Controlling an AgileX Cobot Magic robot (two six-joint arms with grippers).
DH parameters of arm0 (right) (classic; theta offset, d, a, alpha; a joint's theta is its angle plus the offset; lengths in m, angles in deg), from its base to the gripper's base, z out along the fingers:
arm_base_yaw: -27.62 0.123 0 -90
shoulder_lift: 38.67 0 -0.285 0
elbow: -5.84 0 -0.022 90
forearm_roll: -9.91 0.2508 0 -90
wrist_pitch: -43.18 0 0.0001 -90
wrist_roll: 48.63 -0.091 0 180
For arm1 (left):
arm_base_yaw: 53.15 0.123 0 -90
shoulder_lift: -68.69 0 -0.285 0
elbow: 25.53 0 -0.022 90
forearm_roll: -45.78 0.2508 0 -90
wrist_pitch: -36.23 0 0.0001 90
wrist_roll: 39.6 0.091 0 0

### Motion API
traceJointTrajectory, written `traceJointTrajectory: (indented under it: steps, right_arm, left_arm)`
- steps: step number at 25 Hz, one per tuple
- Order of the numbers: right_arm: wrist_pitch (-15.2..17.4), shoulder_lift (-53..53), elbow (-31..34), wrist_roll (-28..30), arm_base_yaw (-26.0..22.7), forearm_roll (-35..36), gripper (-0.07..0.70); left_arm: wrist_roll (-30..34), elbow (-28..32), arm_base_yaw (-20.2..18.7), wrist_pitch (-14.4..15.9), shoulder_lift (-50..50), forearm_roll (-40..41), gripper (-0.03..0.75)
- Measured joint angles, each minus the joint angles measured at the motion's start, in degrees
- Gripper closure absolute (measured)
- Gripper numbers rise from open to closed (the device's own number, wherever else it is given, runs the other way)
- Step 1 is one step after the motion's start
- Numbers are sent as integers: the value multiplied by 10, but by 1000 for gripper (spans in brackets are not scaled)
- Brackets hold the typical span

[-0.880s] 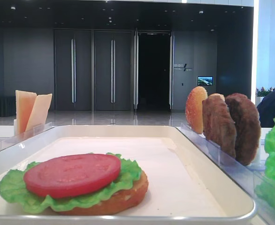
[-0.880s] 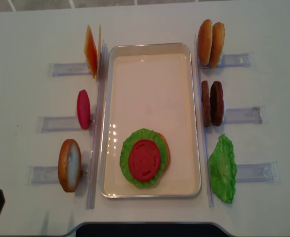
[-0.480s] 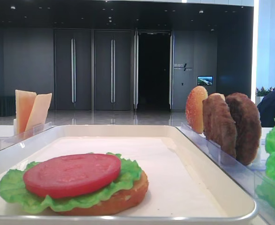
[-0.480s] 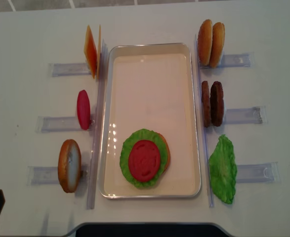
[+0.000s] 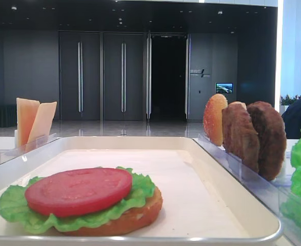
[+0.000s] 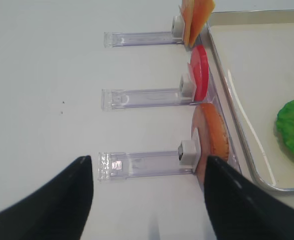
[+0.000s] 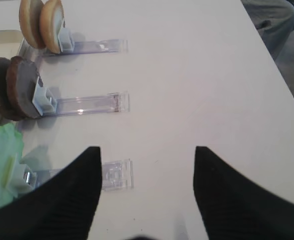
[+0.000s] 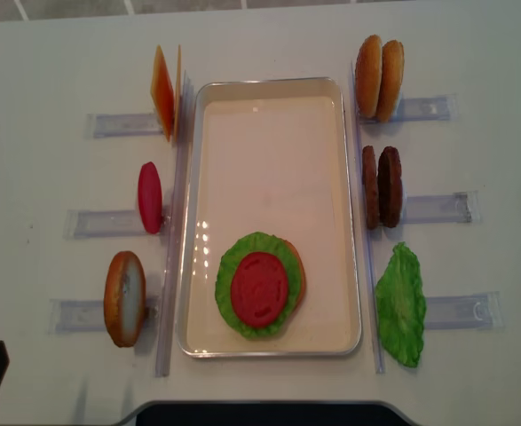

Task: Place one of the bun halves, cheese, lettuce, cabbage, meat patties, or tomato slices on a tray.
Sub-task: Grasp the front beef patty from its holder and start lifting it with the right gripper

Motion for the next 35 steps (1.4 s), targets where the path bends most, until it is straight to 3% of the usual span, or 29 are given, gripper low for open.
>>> traceJointTrajectory:
  steps: [3,14,21,27,35]
  right_arm:
    - [-10,20,-6,0,0,1,213]
    - [-50,277,-10,0,0,2,213]
    - [-53,413,-10,6,0,20,213]
    - [-57,464,-13,15,0,35,213]
    - [-56,555,-106,16,0,34,213]
  left_arm:
    - [0,0,0,0,0,0,185]
    - [0,0,0,0,0,0,185]
    - [0,0,0,0,0,5,185]
    - [0,0,0,0,0,6,185]
    - [0,0,0,0,0,7,216]
